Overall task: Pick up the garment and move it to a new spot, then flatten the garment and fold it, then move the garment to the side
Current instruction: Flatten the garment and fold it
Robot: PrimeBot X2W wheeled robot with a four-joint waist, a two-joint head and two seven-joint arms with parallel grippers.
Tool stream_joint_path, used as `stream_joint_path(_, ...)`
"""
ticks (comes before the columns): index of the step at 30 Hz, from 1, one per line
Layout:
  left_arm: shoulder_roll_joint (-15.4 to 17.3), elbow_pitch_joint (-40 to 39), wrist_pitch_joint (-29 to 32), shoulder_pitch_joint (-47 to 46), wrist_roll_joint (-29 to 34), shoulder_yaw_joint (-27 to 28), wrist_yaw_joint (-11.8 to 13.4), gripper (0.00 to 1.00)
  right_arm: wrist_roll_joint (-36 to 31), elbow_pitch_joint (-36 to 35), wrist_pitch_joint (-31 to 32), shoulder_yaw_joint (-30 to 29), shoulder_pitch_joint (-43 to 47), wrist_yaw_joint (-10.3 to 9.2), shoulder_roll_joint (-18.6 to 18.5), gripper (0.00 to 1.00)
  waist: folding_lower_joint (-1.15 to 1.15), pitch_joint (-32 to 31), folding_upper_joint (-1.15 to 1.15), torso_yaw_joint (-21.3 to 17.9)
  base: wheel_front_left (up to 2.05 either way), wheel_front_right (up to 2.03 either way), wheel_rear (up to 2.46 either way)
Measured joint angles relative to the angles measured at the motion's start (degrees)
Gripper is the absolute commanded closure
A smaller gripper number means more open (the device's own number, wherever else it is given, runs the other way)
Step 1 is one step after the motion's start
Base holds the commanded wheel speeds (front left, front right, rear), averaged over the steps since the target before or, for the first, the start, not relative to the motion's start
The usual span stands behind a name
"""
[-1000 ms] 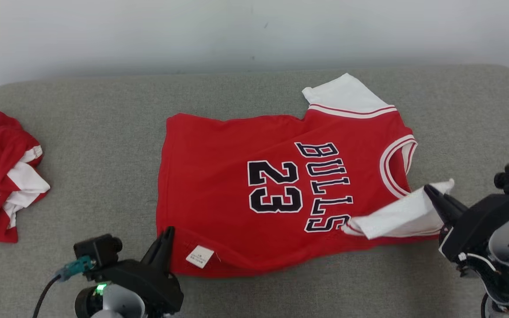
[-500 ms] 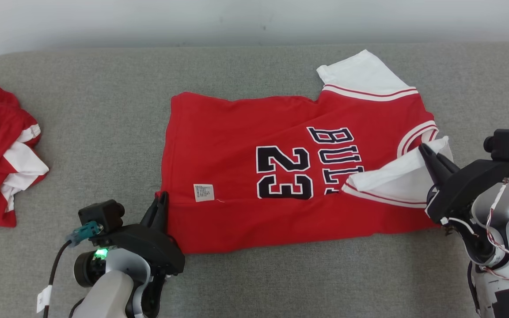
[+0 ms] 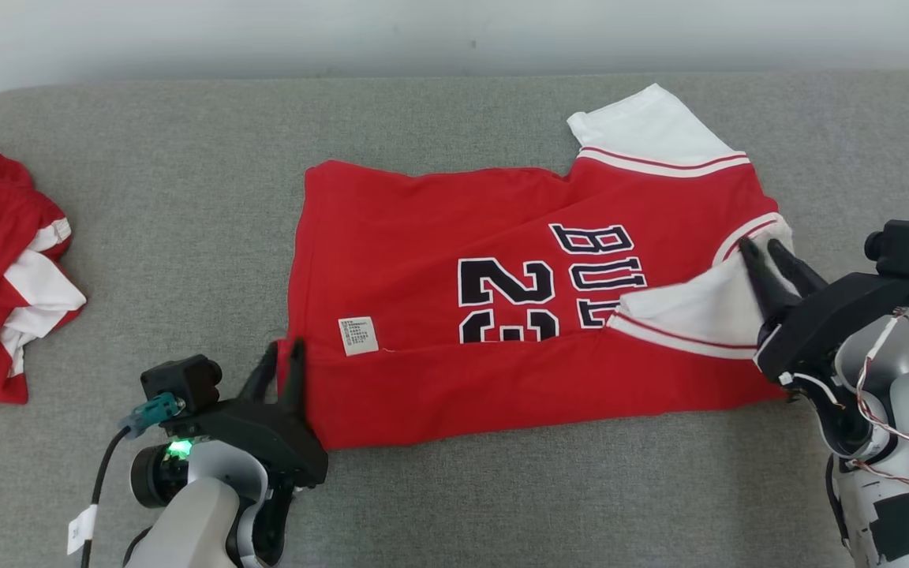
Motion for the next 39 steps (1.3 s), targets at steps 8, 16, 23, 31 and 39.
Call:
stream_joint_path(8,0.9,0.6,-2.2,0.5,1.5,-0.5,0.4,0.0,0.6,-0.3,-2.1,1.0,-0.1,0.0,-0.7,0.0,0.0,-1.2,0.0,-0.2,0.0,0.0,0.0)
stream_joint_path(16,2.8,-2.2,-3.9,5.0,5.1,-2.3,2.9,0.0,-1.5,-2.6,3.3,-2.5,6.6,0.0,-2.5,0.0,-0.01,-2.7,0.0,-0.5,0.0,0.0,0.0)
stream_joint_path(23,3.0,-3.2,-1.3,6.4,7.7,-5.4,5.2,0.0,-8.6,-2.3,8.5,-7.6,9.1,0.0,-2.3,0.0,-0.01,-2.0,0.0,-1.1,0.0,0.0,0.0)
stream_joint_path(31,3.0,-3.8,1.3,7.3,8.7,-6.9,8.4,0.0,-12.1,2.4,11.8,-9.9,8.2,0.0,-0.1,0.0,-0.01,-0.6,0.0,-1.2,0.0,0.0,0.0)
stream_joint_path(39,3.3,-4.5,3.8,7.2,8.6,-7.5,8.4,0.0,-13.9,6.2,13.0,-12.1,6.3,0.0,1.9,0.0,-0.01,0.2,-0.01,-0.4,0.0,0.0,0.0)
